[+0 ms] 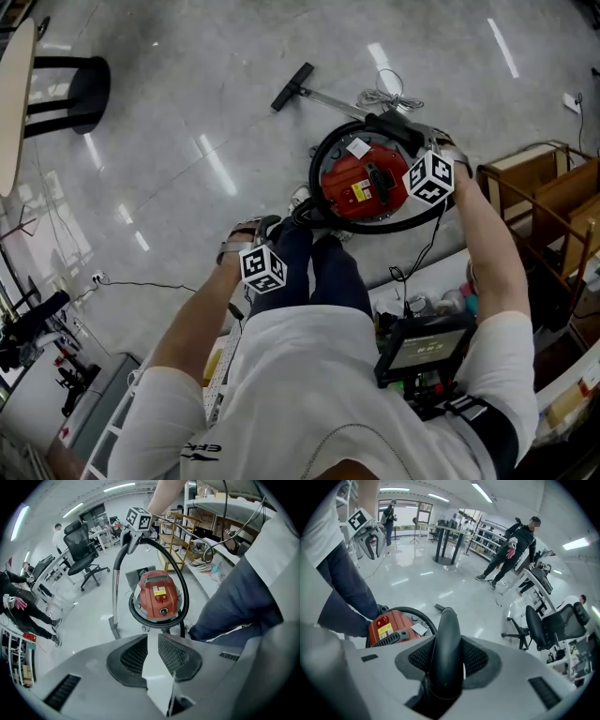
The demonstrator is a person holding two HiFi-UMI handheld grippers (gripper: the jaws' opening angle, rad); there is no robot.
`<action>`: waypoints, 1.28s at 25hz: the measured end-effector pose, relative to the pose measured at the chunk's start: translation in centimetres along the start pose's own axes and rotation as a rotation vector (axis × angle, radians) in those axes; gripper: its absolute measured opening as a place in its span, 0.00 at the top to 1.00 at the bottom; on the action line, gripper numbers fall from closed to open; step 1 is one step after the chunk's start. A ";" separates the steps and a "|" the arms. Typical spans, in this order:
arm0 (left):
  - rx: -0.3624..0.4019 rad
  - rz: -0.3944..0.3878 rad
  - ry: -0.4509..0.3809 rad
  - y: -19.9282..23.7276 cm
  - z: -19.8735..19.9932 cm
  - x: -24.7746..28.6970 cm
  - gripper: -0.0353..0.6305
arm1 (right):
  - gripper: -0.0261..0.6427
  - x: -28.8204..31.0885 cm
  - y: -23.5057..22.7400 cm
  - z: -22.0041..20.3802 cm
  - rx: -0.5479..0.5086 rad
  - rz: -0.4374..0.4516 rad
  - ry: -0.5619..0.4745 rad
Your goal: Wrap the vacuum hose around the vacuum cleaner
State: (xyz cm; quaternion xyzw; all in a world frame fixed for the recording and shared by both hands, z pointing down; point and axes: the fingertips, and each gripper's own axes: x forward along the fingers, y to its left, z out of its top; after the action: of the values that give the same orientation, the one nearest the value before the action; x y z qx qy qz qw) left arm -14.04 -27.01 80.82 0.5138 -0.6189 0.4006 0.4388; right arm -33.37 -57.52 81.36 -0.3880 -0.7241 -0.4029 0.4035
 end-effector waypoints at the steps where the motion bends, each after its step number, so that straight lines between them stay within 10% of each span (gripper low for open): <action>1: -0.001 -0.001 0.001 0.1 -0.1 0.2 0.84 | 0.72 0.4 0.1 0.7 -0.009 0.005 -0.016; 13: -0.033 -0.016 0.017 0.9 -1.7 2.6 0.84 | 0.72 6.5 1.9 5.0 -0.084 0.036 -0.107; 32: -0.024 -0.056 0.044 0.3 -3.8 4.8 0.84 | 0.72 9.6 3.3 -0.4 -0.065 0.038 -0.123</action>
State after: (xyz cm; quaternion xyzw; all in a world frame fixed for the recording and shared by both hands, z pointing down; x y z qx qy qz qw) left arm -14.23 -24.75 86.50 0.5166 -0.5995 0.3917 0.4694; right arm -33.90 -54.37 91.01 -0.4388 -0.7265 -0.3939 0.3529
